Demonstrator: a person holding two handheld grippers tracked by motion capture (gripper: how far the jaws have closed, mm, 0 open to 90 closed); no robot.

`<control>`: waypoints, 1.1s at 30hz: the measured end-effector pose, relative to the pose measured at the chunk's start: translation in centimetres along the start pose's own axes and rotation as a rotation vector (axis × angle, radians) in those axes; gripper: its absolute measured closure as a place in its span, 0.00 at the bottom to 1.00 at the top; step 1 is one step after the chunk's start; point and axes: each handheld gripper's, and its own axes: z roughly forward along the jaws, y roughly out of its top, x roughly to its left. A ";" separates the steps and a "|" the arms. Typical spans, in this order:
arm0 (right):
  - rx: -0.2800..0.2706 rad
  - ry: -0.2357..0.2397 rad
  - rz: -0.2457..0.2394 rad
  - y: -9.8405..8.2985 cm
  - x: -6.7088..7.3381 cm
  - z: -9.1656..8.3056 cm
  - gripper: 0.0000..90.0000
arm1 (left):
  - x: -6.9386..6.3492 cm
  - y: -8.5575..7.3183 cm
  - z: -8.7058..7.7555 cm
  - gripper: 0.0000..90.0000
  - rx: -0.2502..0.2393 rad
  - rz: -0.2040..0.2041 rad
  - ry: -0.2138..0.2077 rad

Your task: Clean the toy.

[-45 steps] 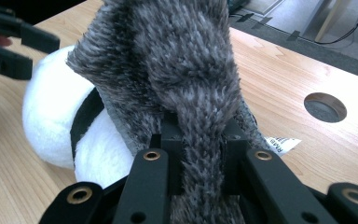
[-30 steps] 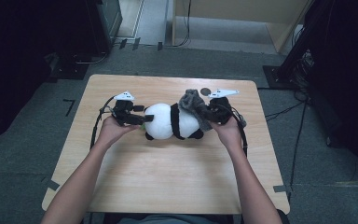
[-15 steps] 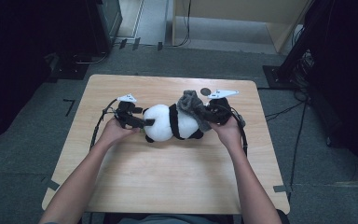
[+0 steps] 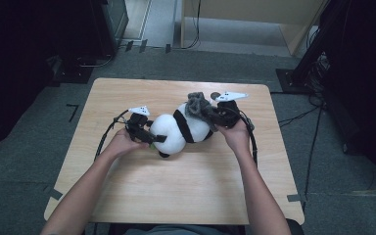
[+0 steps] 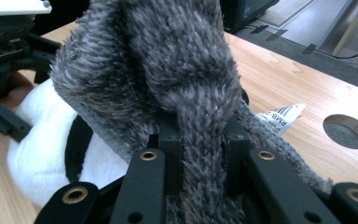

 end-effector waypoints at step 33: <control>-0.041 -0.032 0.001 2.5 3.2 -4.7 0.86 | -6.0 1.9 -2.1 0.58 -0.189 -0.201 0.129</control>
